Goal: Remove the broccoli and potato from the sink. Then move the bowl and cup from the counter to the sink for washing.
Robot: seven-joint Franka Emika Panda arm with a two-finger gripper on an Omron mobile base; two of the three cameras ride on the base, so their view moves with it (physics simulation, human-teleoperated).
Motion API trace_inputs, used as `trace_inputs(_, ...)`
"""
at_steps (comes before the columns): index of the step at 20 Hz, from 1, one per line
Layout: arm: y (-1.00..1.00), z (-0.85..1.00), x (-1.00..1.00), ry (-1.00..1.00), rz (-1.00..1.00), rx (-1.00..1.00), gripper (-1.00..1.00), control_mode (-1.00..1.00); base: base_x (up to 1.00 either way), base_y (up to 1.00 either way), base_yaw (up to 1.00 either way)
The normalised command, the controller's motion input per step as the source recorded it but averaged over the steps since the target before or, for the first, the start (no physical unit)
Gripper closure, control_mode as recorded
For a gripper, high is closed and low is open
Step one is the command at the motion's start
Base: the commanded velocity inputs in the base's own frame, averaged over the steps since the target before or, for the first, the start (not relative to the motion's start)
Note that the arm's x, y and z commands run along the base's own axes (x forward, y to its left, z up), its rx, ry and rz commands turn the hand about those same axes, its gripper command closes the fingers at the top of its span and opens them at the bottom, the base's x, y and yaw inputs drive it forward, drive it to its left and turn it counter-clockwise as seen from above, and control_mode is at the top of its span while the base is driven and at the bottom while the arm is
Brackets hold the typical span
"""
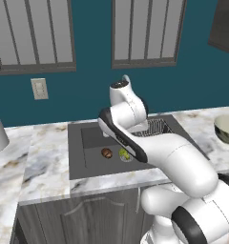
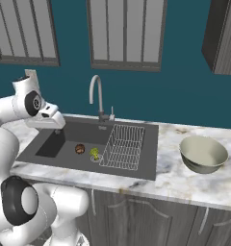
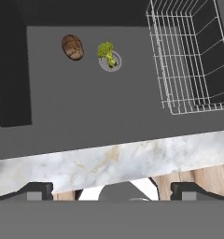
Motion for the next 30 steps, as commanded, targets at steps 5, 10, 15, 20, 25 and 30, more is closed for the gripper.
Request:
trace_inputs(5, -0.03, -0.23, 0.01, -0.08, 0.0, 0.0, -1.0, -1.0, 0.0, 0.0, 0.0)
trace_inputs(10, -0.07, -0.19, 0.11, -0.01, 0.0, 0.03, -1.0, -1.0, 0.0, 0.0, 0.0)
trace_inputs(15, -0.07, -0.15, 0.14, 0.0, 0.0, 0.07, -1.0, -1.0, 0.0, 0.0, 0.0)
trace_inputs(20, -0.05, -0.15, 0.11, 0.0, 0.0, 0.02, -1.0, -1.0, 0.0, 0.0, 0.0)
trace_inputs(25, 0.0, -0.17, 0.15, 0.0, 0.0, 0.0, -1.0, -1.0, 0.0, 0.0, 0.0)
trace_inputs(30, 0.0, -0.17, 0.18, 0.0, 0.0, 0.0, -1.0, -1.0, 0.0, 0.0, 0.0)
